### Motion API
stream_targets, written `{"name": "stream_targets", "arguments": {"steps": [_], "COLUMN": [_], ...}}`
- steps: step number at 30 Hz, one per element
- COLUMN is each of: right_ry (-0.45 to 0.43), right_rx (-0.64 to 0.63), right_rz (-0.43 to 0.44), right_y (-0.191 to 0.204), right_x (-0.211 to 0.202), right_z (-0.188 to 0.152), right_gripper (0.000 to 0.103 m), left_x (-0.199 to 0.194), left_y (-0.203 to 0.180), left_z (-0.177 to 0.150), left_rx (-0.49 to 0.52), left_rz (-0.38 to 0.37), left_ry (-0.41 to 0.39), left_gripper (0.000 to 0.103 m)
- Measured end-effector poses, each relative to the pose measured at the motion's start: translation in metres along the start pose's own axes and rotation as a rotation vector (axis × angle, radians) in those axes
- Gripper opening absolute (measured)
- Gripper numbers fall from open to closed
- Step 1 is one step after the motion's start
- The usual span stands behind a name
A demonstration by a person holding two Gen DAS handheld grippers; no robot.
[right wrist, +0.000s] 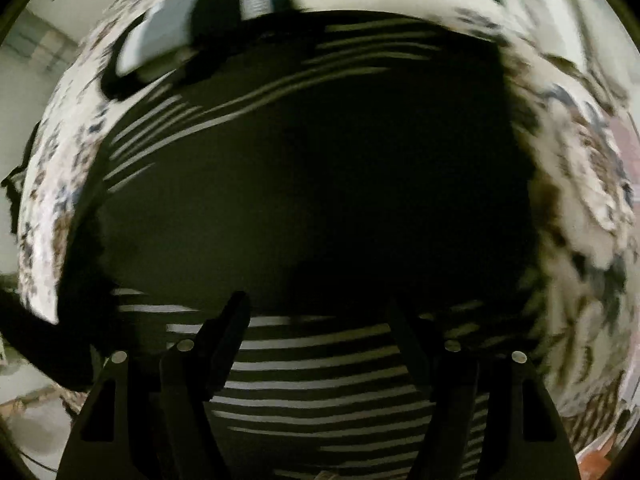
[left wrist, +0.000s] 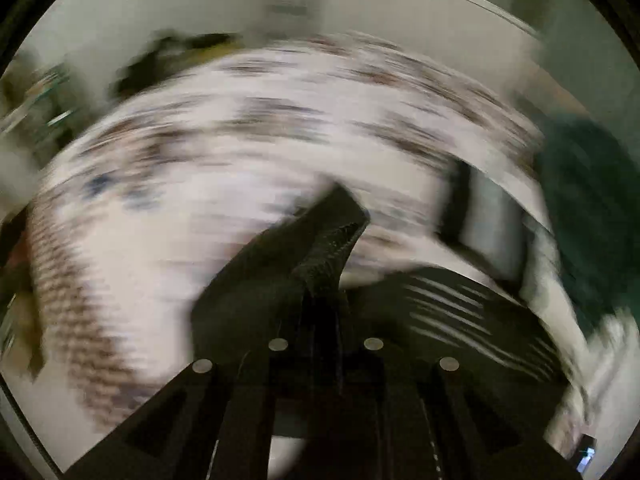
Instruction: Fold small clothes
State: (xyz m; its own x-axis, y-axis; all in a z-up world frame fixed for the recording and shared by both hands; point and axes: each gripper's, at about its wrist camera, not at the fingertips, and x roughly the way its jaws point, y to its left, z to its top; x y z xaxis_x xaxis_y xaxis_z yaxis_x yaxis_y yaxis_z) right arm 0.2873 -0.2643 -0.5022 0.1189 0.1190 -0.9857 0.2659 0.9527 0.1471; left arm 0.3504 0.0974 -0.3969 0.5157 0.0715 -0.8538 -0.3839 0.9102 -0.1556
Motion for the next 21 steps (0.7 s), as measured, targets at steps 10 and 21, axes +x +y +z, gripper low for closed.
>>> {"name": "stream_targets", "arguments": {"steps": [10, 21], "right_ry": [0.021, -0.078], "right_rx": [0.182, 0.263], "right_rz": [-0.046, 0.183], "right_y": [-0.155, -0.216], "right_x": [-0.004, -0.058], "right_z": [0.001, 0.037], "right_gripper": [0.073, 0.073], "left_x": [0.032, 0.05], "left_y": [-0.276, -0.177], "left_z": [-0.109, -0.077], "left_rx": [0.4, 0.357], "left_rz": [-0.341, -0.126], "left_ry": [0.218, 0.199], "left_gripper": [0.007, 0.079]}}
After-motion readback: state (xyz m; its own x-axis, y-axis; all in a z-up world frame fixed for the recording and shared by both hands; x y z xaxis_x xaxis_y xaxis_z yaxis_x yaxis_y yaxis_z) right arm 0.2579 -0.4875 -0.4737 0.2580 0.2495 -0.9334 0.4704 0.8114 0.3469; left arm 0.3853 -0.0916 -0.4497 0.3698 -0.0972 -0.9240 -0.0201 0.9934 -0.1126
